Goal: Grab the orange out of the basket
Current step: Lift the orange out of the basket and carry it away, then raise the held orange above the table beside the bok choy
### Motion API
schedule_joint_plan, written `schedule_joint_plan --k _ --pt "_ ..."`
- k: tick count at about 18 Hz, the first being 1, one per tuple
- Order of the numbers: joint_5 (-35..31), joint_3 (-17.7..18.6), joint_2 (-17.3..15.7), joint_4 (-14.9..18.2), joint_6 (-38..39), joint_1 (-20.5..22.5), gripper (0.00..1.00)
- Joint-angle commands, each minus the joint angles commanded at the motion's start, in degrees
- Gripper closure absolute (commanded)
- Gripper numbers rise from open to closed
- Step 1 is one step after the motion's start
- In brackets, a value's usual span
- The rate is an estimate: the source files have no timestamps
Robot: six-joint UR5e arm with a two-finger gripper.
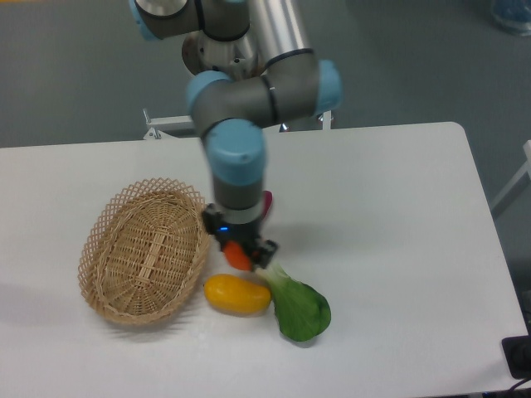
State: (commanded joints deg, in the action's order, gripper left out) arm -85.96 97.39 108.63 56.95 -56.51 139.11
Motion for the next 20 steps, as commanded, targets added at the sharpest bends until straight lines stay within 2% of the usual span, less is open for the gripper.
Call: schedule_joint_plan --k 9,15,20 --pt "-0.4 -1.2 0.0 -0.2 -6.2 8.7 0.59" --pt "-0.6 -2.7 0.7 -0.2 -8.3 11.2 0.59" --pt "-5.0 -3.9 1.8 -0.2 -13.8 11.4 0.58"
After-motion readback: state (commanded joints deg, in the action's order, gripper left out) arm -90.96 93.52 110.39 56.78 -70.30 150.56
